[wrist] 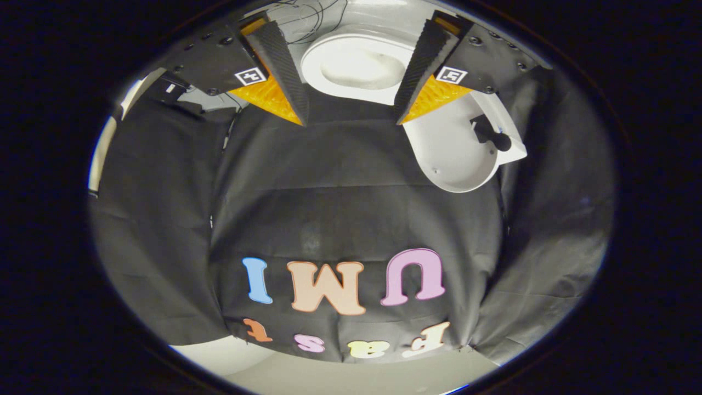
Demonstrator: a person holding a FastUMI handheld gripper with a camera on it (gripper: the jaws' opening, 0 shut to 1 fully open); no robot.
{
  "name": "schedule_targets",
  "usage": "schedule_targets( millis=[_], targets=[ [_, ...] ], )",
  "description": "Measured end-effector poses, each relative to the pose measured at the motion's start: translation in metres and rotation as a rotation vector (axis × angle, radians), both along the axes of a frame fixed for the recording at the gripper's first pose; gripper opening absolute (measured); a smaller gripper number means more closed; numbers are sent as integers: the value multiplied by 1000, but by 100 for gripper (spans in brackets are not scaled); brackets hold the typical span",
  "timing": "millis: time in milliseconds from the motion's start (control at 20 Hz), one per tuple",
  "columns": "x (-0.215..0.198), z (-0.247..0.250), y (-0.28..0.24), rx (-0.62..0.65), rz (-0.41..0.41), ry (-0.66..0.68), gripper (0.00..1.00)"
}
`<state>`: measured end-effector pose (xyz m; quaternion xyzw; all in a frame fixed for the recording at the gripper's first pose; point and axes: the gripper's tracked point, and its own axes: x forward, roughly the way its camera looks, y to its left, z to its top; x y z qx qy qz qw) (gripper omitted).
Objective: Open the toilet lid.
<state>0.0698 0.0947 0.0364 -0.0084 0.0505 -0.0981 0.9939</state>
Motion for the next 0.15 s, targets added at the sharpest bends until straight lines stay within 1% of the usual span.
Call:
schedule_targets(
  millis=[150],
  targets=[
    [-8,-15,-6,9,4,-8,96]
  ],
)
